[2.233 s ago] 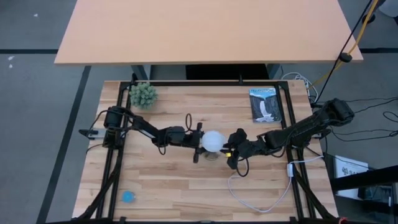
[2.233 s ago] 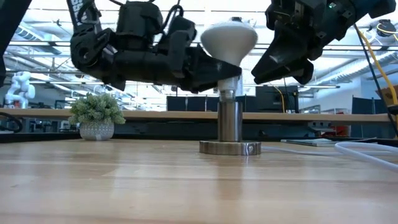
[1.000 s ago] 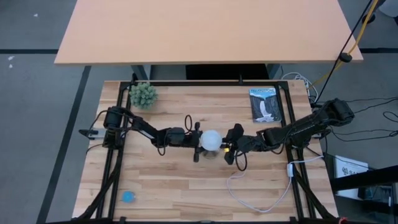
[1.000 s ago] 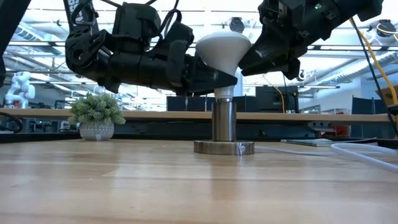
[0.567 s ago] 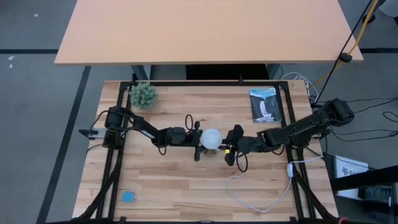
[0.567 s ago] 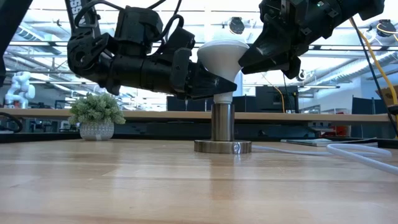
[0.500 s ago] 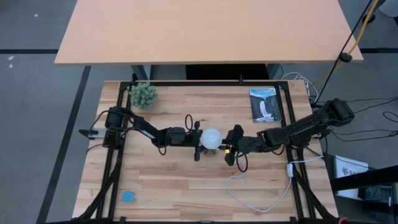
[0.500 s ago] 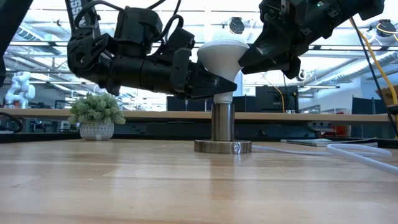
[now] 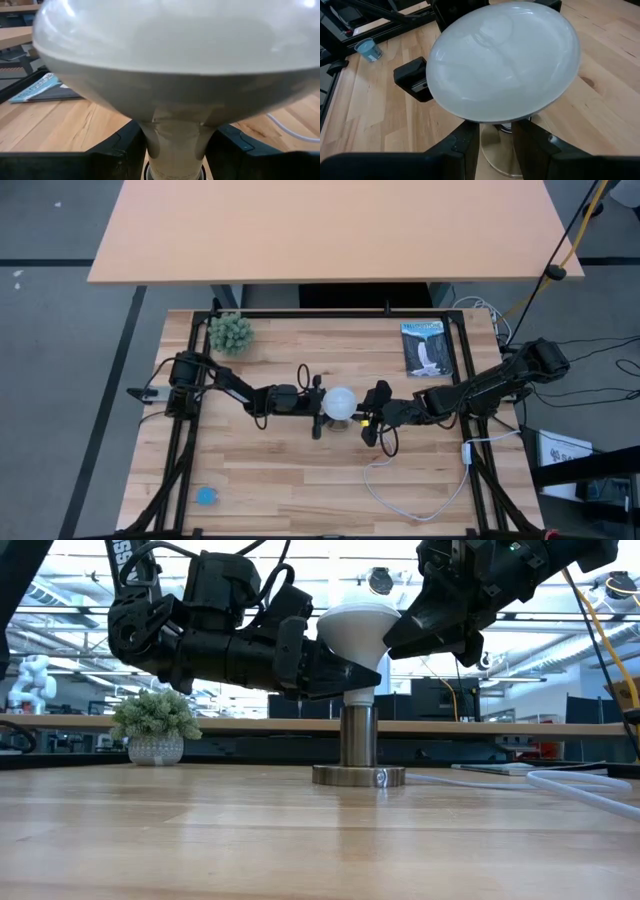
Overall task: Screw lightbulb
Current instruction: Insert the white light bulb into the gold lamp
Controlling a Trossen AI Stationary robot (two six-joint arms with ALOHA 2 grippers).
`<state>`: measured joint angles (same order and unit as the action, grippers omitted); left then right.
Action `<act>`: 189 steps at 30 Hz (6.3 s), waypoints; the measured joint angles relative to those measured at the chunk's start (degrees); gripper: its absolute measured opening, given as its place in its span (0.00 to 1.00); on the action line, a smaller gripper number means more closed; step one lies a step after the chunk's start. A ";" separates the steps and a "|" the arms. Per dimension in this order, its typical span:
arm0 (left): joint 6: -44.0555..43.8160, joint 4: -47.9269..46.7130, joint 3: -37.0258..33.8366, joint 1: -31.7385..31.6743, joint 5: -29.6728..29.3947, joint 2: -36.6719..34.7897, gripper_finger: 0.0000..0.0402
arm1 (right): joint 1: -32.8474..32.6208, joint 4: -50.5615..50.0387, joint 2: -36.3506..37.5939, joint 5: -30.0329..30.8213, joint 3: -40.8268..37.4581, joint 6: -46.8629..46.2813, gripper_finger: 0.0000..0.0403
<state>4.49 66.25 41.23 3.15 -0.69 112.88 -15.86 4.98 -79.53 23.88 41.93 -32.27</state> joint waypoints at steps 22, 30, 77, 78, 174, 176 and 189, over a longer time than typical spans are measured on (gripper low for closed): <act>2.07 -0.05 -0.02 0.27 0.42 -0.04 0.58 | 0.04 -0.01 0.00 0.17 0.00 0.00 0.27; 0.33 -5.63 0.00 0.11 0.12 -1.01 0.58 | 0.04 -0.33 0.02 0.00 0.00 0.00 0.27; -4.26 -25.50 1.16 -1.35 3.43 -10.73 0.58 | -6.17 11.21 -7.72 4.67 -7.19 -8.79 0.27; -4.27 -25.55 1.16 -1.25 3.45 -10.73 0.58 | -6.46 14.66 -9.13 4.98 -8.00 -8.10 0.27; -2.50 -29.63 4.72 -1.37 5.33 -10.71 0.58 | -1.50 23.41 -9.84 13.30 -7.70 11.88 0.00; -2.47 -29.61 4.72 -1.37 5.27 -10.71 0.58 | -1.49 23.43 -9.84 13.33 -6.78 13.70 0.00; -3.01 -30.99 4.72 -1.37 5.29 -10.71 0.58 | -2.24 19.44 -9.84 13.29 -4.37 12.82 0.00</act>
<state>1.49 35.26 45.95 1.78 4.60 102.17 -18.10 24.42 -89.36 37.17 37.56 -19.45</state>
